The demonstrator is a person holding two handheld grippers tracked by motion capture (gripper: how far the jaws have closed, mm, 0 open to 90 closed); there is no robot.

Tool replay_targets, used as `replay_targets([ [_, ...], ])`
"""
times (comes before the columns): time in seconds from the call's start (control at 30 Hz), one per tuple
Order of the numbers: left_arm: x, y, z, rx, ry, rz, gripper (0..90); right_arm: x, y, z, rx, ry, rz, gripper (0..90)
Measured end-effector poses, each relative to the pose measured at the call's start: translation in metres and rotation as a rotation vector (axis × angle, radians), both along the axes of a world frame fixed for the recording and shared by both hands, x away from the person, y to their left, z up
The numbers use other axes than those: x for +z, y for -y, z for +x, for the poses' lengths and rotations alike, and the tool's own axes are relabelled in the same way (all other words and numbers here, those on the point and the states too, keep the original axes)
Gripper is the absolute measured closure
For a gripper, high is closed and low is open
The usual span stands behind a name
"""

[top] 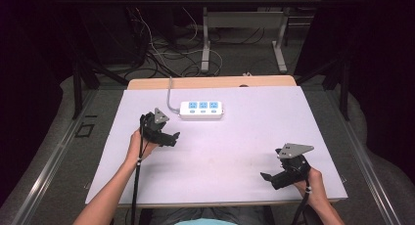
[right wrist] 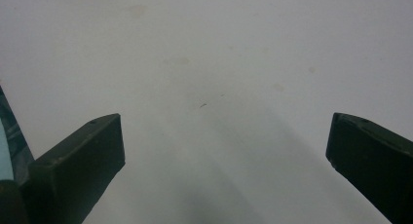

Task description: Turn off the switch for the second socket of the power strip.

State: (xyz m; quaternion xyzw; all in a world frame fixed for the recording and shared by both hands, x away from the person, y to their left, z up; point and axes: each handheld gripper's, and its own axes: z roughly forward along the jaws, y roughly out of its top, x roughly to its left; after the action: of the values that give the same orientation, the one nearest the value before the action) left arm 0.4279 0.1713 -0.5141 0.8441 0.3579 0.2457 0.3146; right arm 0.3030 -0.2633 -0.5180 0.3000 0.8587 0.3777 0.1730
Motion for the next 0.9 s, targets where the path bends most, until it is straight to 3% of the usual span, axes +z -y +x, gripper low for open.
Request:
replay_targets([
  [0.53, -0.002, 0.011, 0.024, 0.022, -0.020, -0.020, 0.1, 0.000, -0.001, 0.000, 0.014, -0.004, 0.005, 0.1],
  [0.9, -0.001, 0.023, 0.034, -0.007, -0.040, -0.017, 0.1, -0.001, -0.002, -0.001, 0.013, -0.015, 0.000, 0.1],
])
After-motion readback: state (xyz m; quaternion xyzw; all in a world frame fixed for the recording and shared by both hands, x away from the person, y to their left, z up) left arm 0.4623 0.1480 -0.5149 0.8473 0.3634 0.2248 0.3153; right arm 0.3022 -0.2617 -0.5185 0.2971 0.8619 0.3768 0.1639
